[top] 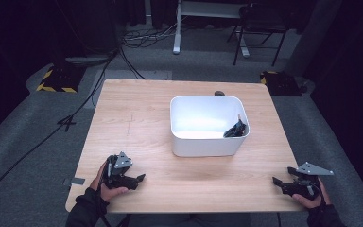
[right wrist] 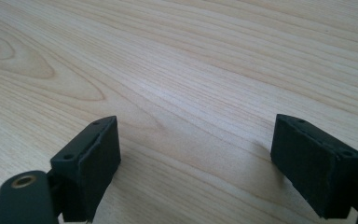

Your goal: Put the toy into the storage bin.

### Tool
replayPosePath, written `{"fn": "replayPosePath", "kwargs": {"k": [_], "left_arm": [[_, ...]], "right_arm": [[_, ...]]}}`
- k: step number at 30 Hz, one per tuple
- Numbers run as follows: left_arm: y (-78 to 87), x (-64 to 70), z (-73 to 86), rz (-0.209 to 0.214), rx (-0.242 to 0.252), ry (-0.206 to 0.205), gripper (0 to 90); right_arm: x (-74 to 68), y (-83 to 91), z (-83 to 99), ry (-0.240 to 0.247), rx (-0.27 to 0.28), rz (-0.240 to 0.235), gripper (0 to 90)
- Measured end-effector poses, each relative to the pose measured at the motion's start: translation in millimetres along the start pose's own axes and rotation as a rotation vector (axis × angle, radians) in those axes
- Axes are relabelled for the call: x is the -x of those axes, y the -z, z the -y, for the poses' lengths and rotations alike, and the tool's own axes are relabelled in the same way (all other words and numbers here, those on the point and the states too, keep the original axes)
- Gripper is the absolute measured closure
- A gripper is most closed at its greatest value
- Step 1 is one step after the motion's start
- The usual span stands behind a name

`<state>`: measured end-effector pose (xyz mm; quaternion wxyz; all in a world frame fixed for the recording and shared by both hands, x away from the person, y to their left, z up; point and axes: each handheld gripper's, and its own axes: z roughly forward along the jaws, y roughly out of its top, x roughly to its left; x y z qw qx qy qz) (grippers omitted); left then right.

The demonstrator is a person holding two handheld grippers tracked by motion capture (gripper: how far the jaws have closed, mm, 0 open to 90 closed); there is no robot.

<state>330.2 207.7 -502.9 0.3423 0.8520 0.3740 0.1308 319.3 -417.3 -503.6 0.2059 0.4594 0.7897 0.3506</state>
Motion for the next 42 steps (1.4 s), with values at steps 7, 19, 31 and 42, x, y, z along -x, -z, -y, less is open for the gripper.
{"fn": "replayPosePath", "kwargs": {"k": [7, 19, 31, 42], "left_arm": [[0.2, -0.2, 0.0, -0.002, 0.0, -0.01, 15.4], [0.2, -0.1, 0.0, -0.002, 0.0, -0.006, 15.5], [0.1, 0.0, 0.0, -0.002, 0.0, -0.002, 15.4], [0.0, 0.1, 0.1, -0.001, 0.0, 0.002, 15.4]], "right_arm": [[-0.9, -0.1, -0.2, -0.007, -0.001, 0.006, 15.9], [-1.3, -0.2, -0.6, -0.014, -0.002, 0.012, 16.3], [-1.3, -0.5, -0.8, -0.018, -0.001, 0.011, 16.3], [-0.8, -0.8, -0.9, -0.012, 0.0, 0.012, 16.4]]}}
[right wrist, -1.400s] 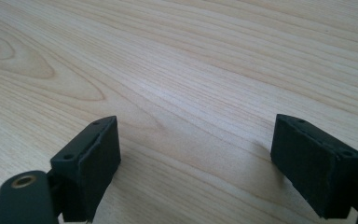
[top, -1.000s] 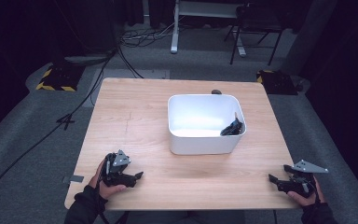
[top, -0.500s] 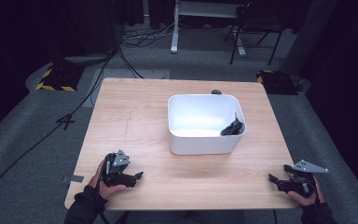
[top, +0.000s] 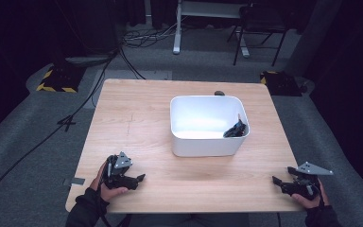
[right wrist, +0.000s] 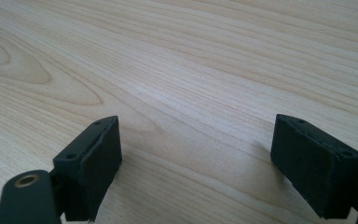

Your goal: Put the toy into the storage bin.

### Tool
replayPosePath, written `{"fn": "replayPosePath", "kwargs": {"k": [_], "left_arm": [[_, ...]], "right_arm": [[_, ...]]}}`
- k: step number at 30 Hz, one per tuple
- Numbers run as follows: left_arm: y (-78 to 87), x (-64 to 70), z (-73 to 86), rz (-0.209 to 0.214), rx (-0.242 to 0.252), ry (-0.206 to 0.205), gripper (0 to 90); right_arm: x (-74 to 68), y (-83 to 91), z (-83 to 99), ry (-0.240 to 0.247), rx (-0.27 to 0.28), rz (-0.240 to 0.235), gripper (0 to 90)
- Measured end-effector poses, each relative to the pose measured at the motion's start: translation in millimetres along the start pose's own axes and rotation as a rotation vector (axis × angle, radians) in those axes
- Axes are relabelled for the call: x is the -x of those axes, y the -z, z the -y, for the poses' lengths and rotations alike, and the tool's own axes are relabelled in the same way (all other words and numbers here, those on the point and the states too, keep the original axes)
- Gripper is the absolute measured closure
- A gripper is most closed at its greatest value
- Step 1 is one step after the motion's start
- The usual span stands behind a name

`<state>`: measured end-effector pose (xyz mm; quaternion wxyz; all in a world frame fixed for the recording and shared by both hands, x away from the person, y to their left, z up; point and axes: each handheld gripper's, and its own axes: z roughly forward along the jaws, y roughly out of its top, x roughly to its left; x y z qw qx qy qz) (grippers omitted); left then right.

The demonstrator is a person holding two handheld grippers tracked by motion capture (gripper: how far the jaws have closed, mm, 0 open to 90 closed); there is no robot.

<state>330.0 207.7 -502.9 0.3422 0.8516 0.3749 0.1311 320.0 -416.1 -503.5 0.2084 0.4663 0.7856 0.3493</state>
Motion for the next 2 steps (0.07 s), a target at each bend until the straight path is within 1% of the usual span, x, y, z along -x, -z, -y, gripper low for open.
{"fn": "replayPosePath", "kwargs": {"k": [2], "left_arm": [[0.0, 0.0, 0.0, 0.0, 0.0, 0.0, 15.4]], "right_arm": [[0.0, 0.0, 0.0, -0.001, 0.0, 0.0, 16.5]]}}
